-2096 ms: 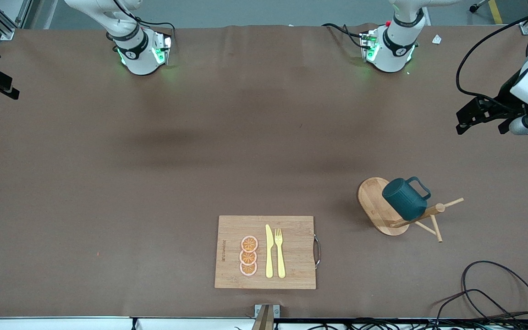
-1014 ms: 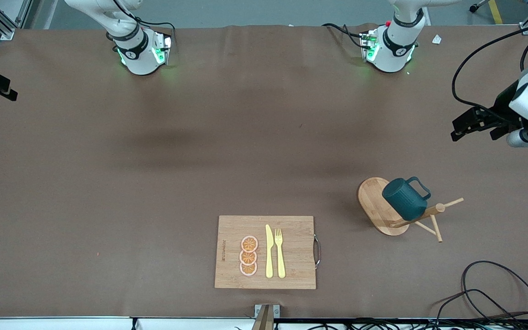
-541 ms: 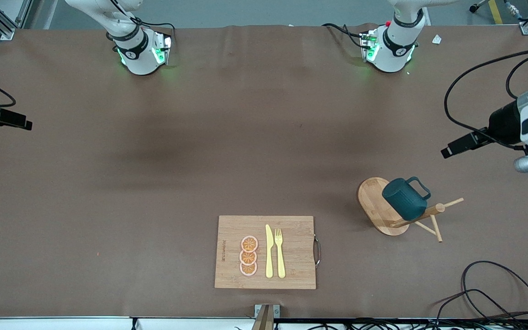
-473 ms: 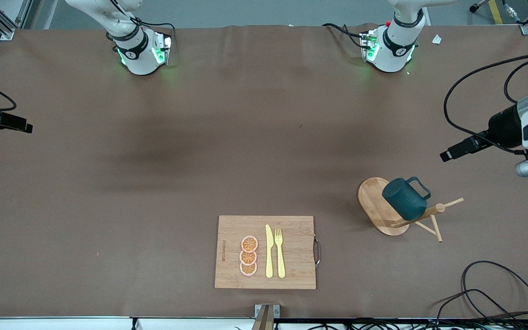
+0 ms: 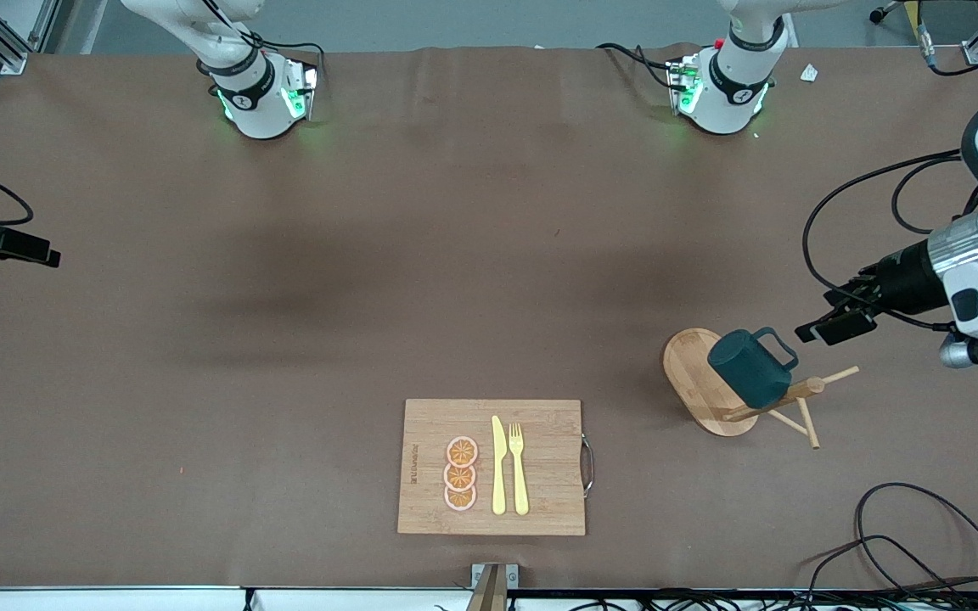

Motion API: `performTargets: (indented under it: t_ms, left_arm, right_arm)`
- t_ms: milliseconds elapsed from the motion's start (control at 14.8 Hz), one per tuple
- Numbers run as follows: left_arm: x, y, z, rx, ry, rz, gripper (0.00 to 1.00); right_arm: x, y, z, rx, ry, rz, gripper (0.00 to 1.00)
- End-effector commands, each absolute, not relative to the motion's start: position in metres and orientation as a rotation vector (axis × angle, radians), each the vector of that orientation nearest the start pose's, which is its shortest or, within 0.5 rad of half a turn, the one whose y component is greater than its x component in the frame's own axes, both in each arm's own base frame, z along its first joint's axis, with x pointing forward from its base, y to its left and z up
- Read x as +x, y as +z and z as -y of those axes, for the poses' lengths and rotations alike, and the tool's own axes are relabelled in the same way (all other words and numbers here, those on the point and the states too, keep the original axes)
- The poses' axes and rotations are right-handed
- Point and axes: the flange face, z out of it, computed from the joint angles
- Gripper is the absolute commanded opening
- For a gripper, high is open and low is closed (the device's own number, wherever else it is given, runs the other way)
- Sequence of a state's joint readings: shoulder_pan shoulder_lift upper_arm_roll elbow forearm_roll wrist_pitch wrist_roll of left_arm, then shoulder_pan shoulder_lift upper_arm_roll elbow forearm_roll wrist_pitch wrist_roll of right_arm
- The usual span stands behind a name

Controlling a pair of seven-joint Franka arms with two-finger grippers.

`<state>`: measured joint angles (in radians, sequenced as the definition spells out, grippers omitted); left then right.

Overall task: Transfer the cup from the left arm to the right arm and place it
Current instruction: 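Reach the left gripper to the teal mug on the wooden stand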

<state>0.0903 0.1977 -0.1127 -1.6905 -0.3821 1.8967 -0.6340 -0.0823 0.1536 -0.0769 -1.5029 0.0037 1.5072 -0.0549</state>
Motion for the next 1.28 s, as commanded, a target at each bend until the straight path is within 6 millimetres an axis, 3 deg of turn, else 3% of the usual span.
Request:
performTargets:
  t_ms: [0,270,744,1217]
  left_arm:
    - [0.629,0.463,0.04,-3.242,0.223,1.352,1.0]
    - [0.633,0.432,0.044,-3.222,0.208,1.398,1.0]
    - [0.641,0.414,0.052,-3.252,0.224,1.513,1.0]
    - [0.649,0.395,0.053,-3.253,0.18,1.521,1.0]
  right_arm:
    - [0.587,0.568,0.074,-3.115,0.199,-0.282,1.0]
    - [0.589,0.569,0.048,-3.126,0.202,-0.293,1.0]
    - [0.586,0.57,0.02,-3.109,0.238,-0.478,1.0]
    - [0.581,0.572,0.01,-3.113,0.269,-0.459,1.0]
